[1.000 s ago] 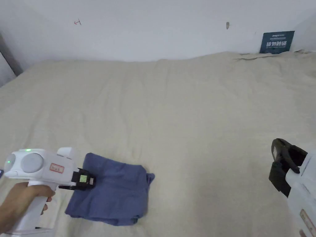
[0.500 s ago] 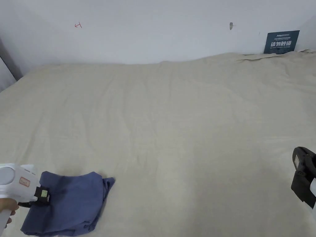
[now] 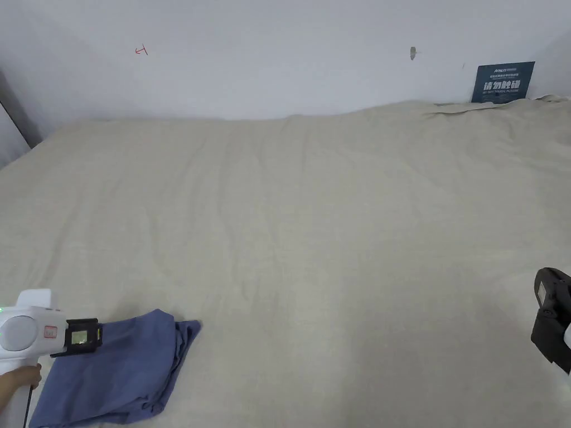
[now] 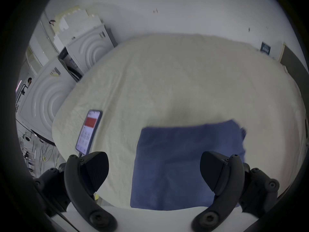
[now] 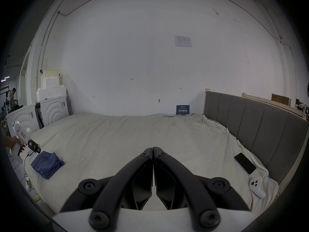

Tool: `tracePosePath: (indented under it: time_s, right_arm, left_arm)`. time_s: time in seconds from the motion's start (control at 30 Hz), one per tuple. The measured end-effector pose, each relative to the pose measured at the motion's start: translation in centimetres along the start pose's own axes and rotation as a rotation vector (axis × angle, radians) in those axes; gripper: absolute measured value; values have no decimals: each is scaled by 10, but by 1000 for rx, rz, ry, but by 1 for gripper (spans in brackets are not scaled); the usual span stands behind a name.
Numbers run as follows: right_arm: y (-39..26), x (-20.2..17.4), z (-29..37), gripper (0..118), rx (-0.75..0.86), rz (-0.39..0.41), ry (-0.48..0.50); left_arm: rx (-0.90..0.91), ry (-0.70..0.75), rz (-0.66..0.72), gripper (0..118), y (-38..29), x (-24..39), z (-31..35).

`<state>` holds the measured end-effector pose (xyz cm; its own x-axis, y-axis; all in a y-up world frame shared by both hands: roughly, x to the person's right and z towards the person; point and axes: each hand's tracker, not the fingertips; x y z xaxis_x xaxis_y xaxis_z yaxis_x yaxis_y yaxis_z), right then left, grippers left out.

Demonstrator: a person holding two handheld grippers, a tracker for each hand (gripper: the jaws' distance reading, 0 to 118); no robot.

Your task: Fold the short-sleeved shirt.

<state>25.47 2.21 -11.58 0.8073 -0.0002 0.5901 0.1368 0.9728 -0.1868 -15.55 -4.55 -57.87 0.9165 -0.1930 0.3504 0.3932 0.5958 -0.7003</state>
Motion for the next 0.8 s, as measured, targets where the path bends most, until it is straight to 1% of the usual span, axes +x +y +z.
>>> tracePosePath:
  time_s: [0.17, 0.33, 0.47, 0.53, 0.67, 0.8]
  right_arm:
    - [15, 3, 4, 0, 28, 11, -2]
    - [28, 6, 8, 0, 65, 27, -10]
    - [36, 10, 10, 0, 96, 33, -14]
    - [40, 11, 12, 0, 107, 37, -11]
    - [45, 12, 16, 0, 130, 53, -17]
    - [46, 15, 17, 0, 146, 56, -22]
  left_arm:
    - [268, -29, 41, 113, 10, 18, 64]
    - [530, -87, 24, 113, 13, 47, 132]
    - [739, -129, 39, 118, 10, 72, 178]
    - [810, -158, 79, 118, 8, 82, 192]
    - [882, -179, 93, 118, 3, 109, 212]
    - [929, -174, 36, 118, -9, 138, 211]
